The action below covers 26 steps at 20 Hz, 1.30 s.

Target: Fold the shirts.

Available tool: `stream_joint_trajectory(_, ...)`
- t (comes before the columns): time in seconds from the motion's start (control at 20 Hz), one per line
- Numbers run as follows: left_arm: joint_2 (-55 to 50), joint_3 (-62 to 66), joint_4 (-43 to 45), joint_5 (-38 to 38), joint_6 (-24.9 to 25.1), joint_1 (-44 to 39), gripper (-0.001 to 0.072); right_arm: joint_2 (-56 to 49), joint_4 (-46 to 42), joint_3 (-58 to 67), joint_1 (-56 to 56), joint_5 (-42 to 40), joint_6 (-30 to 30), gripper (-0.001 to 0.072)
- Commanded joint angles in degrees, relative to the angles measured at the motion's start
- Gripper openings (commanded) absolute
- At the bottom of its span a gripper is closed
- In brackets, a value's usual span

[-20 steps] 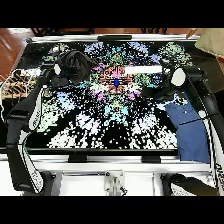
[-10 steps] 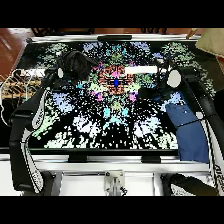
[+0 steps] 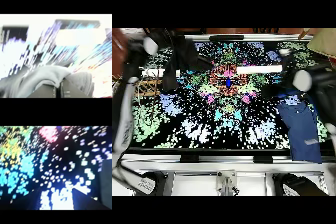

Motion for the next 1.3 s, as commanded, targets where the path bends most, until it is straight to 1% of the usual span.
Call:
stream_joint_trajectory(0.0, 17.90, -0.04, 0.31, -10.56, 1.44, -6.51, 0.0037, 12.22, -6.80, 0.04, 0.02, 1.77, -0.11, 0.0493)
stream_joint_trajectory(0.05, 22.05, -0.31, 0.31, -16.79, 1.40, -9.14, 0.0037, 16.02, -6.71, 0.02, 0.02, 3.28, 0.76, 0.0494)
stream_joint_trajectory(0.15, 28.28, -4.02, 0.31, -26.38, -0.92, -14.73, 0.0037, 21.57, -5.33, 0.02, 0.02, 7.43, 2.05, 0.0494)
stream_joint_trajectory(0.25, 31.61, -10.21, 0.31, -32.37, -3.82, -21.18, 0.0037, 25.16, -2.14, -0.04, 0.02, 12.81, 2.21, 0.0494)
stream_joint_trajectory(0.3, 32.06, -13.73, 0.31, -32.98, -5.53, -24.65, 0.0037, 25.97, -0.72, -0.35, 0.02, 15.21, 2.21, 0.0494)
stream_joint_trajectory(0.35, 31.89, -17.81, 0.31, -32.11, -7.28, -28.57, 0.0038, 26.47, 0.33, -1.22, 0.02, 17.44, 2.21, 0.0494)
stream_joint_trajectory(0.4, 31.30, -22.45, 0.31, -29.38, -9.60, -32.46, 0.0038, 26.69, 1.09, -2.40, 0.02, 18.91, 2.19, 0.0495)
stream_joint_trajectory(0.5, 29.05, -31.39, 0.31, -20.46, -14.36, -38.77, 0.0039, 26.67, 2.10, -5.81, 0.02, 19.19, 2.16, 0.0496)
stream_joint_trajectory(0.6, 24.83, -38.07, -0.07, -11.34, -18.12, -43.34, 0.0047, 26.67, 3.50, -10.58, 0.02, 17.35, 2.27, 0.0618)
stream_joint_trajectory(0.65, 22.49, -38.93, -1.22, -9.97, -18.69, -44.11, 0.0166, 26.67, 4.37, -12.92, 0.02, 16.41, 2.80, 0.0618)
stream_joint_trajectory(0.7, 20.39, -38.60, -2.23, -10.78, -18.69, -44.00, 0.0474, 26.67, 5.33, -15.17, 0.02, 15.69, 2.84, 0.0617)
stream_joint_trajectory(0.75, 19.50, -38.03, -2.25, -13.14, -18.67, -43.04, 0.0695, 26.67, 5.86, -17.42, 0.02, 15.04, 2.84, 0.0618)
stream_joint_trajectory(0.8, 19.47, -36.98, -1.75, -18.47, -18.23, -40.79, 0.0715, 26.67, 5.97, -19.23, 0.02, 14.69, 2.82, 0.0618)
stream_joint_trajectory(0.85, 19.96, -35.54, -1.11, -25.73, -15.96, -37.75, 0.0715, 26.51, 5.90, -20.90, 0.02, 14.34, 2.78, 0.0618)
stream_joint_trajectory(0.9, 20.85, -34.25, 0.22, -33.20, -12.07, -34.29, 0.0714, 26.25, 5.92, -22.23, 0.02, 13.77, 2.78, 0.0618)
stream_joint_trajectory(0.95, 22.38, -33.94, 2.95, -39.71, -9.22, -30.36, 0.0713, 25.75, 6.12, -23.65, 0.02, 12.87, 2.82, 0.0618)
stream_joint_trajectory(1.0, 24.26, -34.73, 5.81, -44.26, -7.67, -26.27, 0.0713, 24.83, 6.75, -24.98, 0.02, 11.96, 2.97, 0.0617)
stream_joint_trajectory(1.05, 26.23, -36.48, 6.32, -45.92, -7.23, -22.14, 0.0713, 23.52, 7.63, -26.56, 0.02, 10.73, 3.19, 0.0618)
stream_joint_trajectory(1.1, 28.63, -39.85, 5.18, -45.72, -7.06, -17.77, 0.0713, 21.90, 8.90, -28.13, 0.02, 9.27, 3.02, 0.0618)
stream_joint_trajectory(1.25, 34.80, -54.95, -1.75, -41.46, -5.95, -7.10, 0.0713, 16.06, 11.02, -31.45, 0.02, 4.59, 1.05, 0.0618)
